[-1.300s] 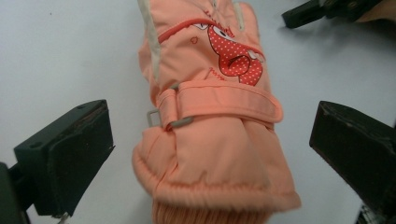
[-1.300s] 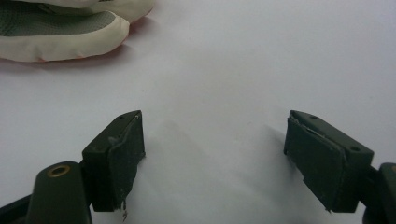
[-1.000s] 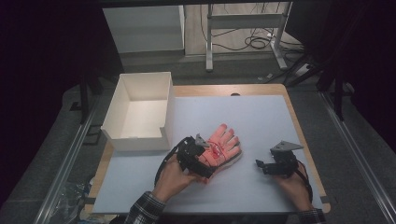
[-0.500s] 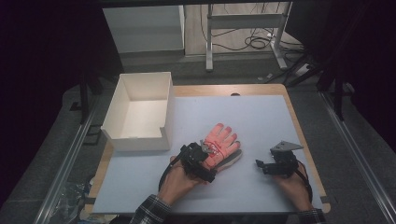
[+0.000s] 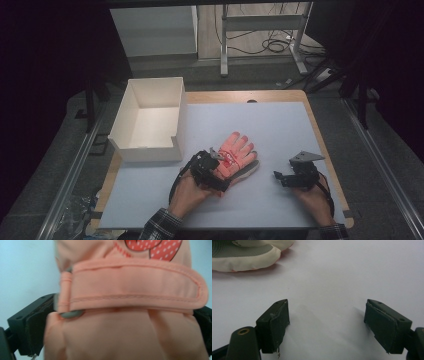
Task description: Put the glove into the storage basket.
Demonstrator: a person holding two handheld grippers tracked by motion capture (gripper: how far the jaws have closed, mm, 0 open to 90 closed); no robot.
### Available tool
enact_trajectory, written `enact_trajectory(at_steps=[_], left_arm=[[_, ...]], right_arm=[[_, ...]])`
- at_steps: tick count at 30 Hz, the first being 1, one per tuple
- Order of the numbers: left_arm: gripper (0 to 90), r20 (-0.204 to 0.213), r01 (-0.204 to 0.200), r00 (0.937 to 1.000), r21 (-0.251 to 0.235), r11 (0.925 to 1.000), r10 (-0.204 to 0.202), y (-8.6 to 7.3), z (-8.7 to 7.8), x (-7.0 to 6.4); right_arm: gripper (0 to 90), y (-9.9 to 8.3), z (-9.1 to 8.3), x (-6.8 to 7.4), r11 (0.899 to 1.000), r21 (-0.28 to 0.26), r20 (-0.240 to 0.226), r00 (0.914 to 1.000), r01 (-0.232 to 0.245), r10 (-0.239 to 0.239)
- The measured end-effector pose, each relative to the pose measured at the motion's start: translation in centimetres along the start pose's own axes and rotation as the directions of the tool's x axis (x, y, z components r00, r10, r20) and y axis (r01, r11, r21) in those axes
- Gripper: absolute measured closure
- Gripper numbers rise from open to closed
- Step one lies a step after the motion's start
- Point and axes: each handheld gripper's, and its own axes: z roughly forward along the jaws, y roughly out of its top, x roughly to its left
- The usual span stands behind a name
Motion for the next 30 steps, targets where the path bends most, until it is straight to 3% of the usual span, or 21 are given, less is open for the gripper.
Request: enact_trajectory(at_steps=[6, 12, 16, 24, 30], left_arm=[[0.0, -0.006, -0.01, 0.9999, 0.017, 0.9998, 0.01, -0.1, 0.7, -0.7], [3.3, -0.046, -0.054, 0.9972, 0.086, 0.9948, 0.058, -0.1, 2.3, -2.2], [13.5, -0.028, -0.027, 0.9992, 0.102, 0.9944, 0.03, 0.2, 2.0, -1.8], [42.0, 0.029, -0.038, 0.999, 0.089, 0.9953, 0.035, 0.4, 0.7, -1.1], [49.2, 0.088, -0.028, 0.9958, 0.047, 0.9985, 0.024, 0.1, -0.1, -0.1]], right_arm=[[20.5, 0.0, 0.0, 0.0, 1.0, 0.0, 0.0, 1.0, 0.0, 0.0], [20.5, 0.0, 0.0, 0.0, 1.0, 0.0, 0.0, 1.0, 0.001, -0.001], [20.5, 0.0, 0.0, 0.0, 1.0, 0.0, 0.001, 1.0, 0.001, -0.001], [20.5, 0.0, 0.0, 0.0, 1.0, 0.0, 0.001, 1.0, 0.001, -0.001], [20.5, 0.0, 0.0, 0.0, 1.0, 0.0, 0.001, 1.0, 0.001, -0.001]])
